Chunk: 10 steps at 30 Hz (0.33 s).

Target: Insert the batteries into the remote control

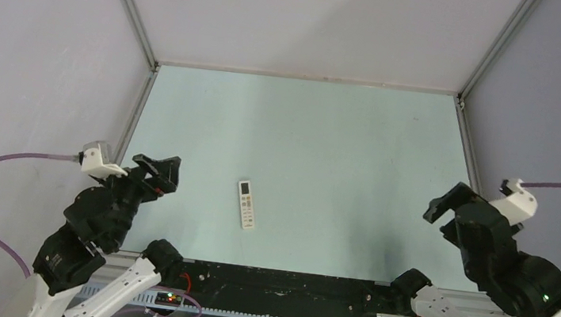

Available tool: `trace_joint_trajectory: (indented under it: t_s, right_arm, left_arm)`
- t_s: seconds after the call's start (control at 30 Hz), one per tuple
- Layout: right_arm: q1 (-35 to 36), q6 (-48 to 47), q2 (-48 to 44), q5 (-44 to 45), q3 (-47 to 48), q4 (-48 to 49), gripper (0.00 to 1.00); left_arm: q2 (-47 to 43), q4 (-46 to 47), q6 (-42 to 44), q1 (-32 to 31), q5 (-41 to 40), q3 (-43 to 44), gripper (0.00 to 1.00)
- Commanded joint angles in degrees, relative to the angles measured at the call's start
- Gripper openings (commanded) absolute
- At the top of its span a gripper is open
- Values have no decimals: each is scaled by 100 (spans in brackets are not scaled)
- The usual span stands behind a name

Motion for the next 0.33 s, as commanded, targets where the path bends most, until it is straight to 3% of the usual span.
trace_joint_trajectory:
  t_s: [0.0, 0.3]
  right_arm:
    - [-14, 140, -225, 1040, 385, -588, 100]
    - [-27, 17, -358, 1277, 486, -605, 100]
  left_arm:
    - [-168, -147, 192, 29, -529, 156, 100]
    - [-182, -146, 119, 28, -546, 31, 100]
